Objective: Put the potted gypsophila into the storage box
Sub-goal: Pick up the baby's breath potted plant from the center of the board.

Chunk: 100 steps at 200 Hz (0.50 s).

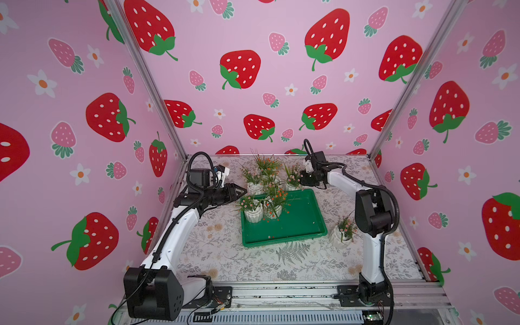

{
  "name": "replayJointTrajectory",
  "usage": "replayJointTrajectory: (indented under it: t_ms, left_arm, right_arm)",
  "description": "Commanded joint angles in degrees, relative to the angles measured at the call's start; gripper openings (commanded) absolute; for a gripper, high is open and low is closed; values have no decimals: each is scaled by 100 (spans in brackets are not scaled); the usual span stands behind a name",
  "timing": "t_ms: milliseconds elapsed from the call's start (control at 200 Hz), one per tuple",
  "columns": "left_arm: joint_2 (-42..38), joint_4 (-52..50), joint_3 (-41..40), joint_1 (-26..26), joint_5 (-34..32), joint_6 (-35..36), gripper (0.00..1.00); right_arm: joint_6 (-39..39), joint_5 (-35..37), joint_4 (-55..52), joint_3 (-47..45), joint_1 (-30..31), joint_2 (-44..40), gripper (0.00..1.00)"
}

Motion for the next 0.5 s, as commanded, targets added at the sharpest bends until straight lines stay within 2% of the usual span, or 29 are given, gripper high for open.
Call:
replayJointTrajectory:
  t_ms: [0,315,495]
  left_arm:
    - [0,95,-61,30,142,-32,42]
    - [19,82,-68,31,84,-43,42]
    - [-7,65,-64,33,48,-32,42]
  right_arm:
    - [-153,224,-309,134,56,237,26]
    - [-306,455,-545,360,107,429,25]
    - [-324,494,-532,354,118,376,14]
